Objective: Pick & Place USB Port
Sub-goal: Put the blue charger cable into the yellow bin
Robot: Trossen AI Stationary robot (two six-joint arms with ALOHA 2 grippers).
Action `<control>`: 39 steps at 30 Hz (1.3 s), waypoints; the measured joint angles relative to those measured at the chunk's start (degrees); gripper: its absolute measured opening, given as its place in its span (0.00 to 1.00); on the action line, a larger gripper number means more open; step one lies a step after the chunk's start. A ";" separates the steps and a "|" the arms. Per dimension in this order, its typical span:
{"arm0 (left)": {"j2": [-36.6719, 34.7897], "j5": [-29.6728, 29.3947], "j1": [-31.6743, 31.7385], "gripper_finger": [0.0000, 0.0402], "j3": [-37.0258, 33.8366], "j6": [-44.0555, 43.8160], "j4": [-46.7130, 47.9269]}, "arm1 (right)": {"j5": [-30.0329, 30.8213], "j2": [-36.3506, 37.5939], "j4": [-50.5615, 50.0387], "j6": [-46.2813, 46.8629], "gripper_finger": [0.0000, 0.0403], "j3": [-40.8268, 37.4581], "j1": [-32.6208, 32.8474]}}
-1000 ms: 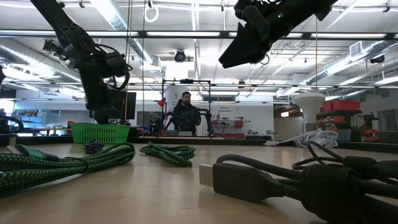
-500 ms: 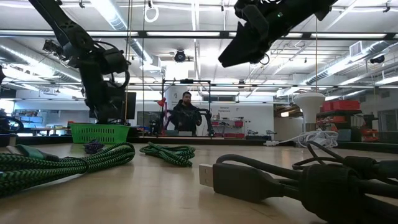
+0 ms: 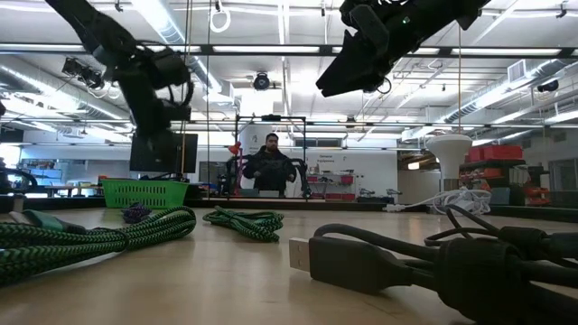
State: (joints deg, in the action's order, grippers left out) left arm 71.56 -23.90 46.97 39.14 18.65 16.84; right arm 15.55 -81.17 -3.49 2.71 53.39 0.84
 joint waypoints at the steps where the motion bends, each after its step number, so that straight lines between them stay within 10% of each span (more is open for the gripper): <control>1: -0.73 1.88 -0.53 0.44 0.71 0.01 1.41 | 0.00 0.00 0.02 0.38 0.56 0.00 0.00; 9: -4.88 35.89 -7.47 0.44 3.59 -0.34 14.78 | 0.00 0.00 0.04 1.33 0.56 0.00 0.00; 14: -4.91 47.11 -16.46 0.44 3.62 -4.71 15.86 | 0.00 0.00 0.07 1.33 0.56 0.00 0.00; 19: -4.89 44.86 -30.08 0.44 3.62 -4.46 16.08 | -0.03 0.00 0.11 2.11 0.56 0.00 0.00; 27: -3.77 25.73 -48.45 0.44 3.67 2.75 16.76 | -0.02 0.02 0.09 2.68 0.56 0.00 0.00; 39: 8.40 15.10 -54.37 0.44 3.60 5.31 22.72 | -0.13 0.04 0.95 4.35 0.56 0.00 0.01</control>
State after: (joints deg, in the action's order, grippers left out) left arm 79.96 -8.80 -7.40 42.74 23.96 39.56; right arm 15.42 -81.12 -2.54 7.06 53.39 0.85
